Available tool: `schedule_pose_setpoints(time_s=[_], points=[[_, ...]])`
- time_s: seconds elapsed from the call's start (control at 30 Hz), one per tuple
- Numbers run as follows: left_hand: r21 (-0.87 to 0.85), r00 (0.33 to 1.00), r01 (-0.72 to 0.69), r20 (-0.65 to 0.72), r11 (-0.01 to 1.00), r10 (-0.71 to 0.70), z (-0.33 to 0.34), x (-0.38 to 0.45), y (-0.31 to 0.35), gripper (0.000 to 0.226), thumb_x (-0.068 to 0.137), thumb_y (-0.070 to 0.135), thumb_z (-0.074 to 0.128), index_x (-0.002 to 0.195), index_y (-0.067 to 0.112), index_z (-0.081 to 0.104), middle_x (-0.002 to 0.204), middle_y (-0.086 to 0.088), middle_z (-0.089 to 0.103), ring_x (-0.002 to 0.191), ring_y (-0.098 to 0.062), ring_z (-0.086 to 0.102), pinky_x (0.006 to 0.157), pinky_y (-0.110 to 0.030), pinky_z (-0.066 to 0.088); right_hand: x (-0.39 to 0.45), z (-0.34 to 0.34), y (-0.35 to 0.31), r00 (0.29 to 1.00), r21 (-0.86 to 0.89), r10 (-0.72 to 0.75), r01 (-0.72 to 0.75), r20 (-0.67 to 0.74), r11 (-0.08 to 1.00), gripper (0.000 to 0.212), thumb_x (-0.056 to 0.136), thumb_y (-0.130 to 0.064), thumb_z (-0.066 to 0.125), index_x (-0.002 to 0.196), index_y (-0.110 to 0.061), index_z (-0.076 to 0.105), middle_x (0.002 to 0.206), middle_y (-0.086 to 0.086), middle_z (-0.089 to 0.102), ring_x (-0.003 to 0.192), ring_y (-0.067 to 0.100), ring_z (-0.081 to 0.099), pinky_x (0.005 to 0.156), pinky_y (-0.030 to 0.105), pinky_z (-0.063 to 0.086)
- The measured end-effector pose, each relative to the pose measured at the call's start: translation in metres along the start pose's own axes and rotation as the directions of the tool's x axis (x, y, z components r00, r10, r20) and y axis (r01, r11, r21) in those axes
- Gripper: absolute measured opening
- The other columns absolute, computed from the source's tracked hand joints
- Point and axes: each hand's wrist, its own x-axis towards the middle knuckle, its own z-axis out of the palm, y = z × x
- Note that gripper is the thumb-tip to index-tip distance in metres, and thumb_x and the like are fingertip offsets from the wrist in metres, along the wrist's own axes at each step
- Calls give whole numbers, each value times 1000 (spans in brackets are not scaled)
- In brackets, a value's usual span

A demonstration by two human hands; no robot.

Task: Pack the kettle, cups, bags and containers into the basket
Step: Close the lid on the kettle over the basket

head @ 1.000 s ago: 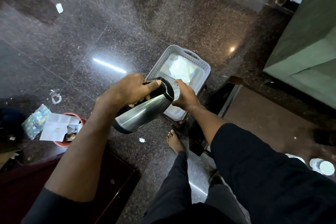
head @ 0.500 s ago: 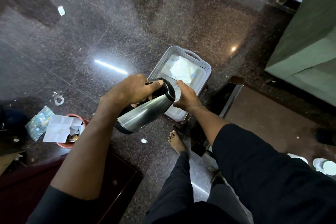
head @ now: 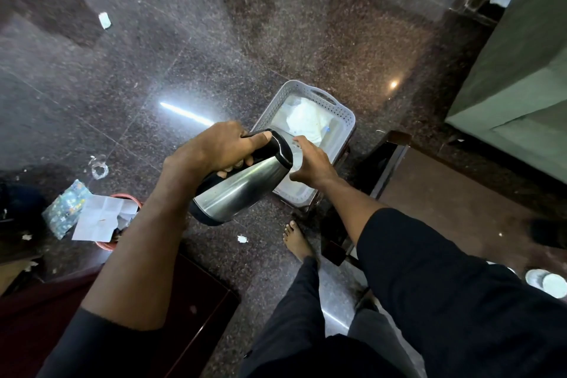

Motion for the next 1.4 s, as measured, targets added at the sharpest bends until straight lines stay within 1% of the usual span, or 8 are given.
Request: schedule_pose_setpoints(time_s=[0.1,0.57,0.73,0.83,1.0,1.17,1.27,1.4], points=[[-1,1000,1,5,1000,-1,-1,1,-1,67,97,67,50,68,10,70,54,-3,63,34,-14,53,44,-26,47,0,0,-2,1000,5,-3,3,3,1000,90,69,-16,91,143,-23,40,149,6,53,135,29,53,104,44,51],[-9,1000,9,4,1000,-9,-5,1,-2,68,96,68,51,68,9,71,52,-3,62,33,-14,52,42,-25,47,1,0,-8,1000,69,3,-2,-24,998,86,68,-14,91,139,-22,42,143,4,57,132,29,54,102,42,51],[3,1000,7,-1,1000,-7,-6,0,-3,69,96,68,50,66,9,71,52,-5,62,33,-17,53,37,-23,46,-1,0,-9,1000,68,4,-3,-16,998,89,69,-15,92,141,-22,41,145,6,55,132,30,53,103,44,51],[0,1000,3,-5,1000,-3,-7,-1,-3,69,96,68,51,66,10,71,53,-5,63,33,-17,53,38,-23,46,-4,1,-9,1000,66,2,0,-20,998,88,69,-15,92,141,-22,41,144,6,56,131,29,53,102,44,51],[8,1000,7,-11,1000,-7,-6,-1,-2,69,95,69,51,63,12,70,49,-2,62,31,-14,53,36,-21,43,-6,0,-12,999,70,-4,6,-32,998,87,69,-17,91,140,-21,41,137,7,58,126,29,55,98,44,52],[0,1000,14,-9,1000,-14,-6,-2,-2,69,94,70,51,64,11,71,47,0,61,30,-13,52,36,-20,43,-5,-2,-18,999,53,-14,15,-30,998,85,71,-19,90,139,-22,41,137,5,58,126,29,55,97,41,51],[-1,1000,10,-8,1000,-10,-7,-4,-4,70,95,70,51,65,10,71,47,0,60,31,-15,53,36,-21,44,-5,-2,-20,999,45,-23,25,-39,999,82,71,-19,90,137,-22,42,137,4,58,125,28,55,94,37,49],[8,1000,5,-3,1000,-5,-8,-5,-6,69,95,69,50,66,10,70,50,-2,62,32,-16,53,37,-22,45,-7,-3,-22,999,44,-22,24,-48,999,81,70,-18,91,135,-21,42,133,4,60,123,28,57,94,39,51]])
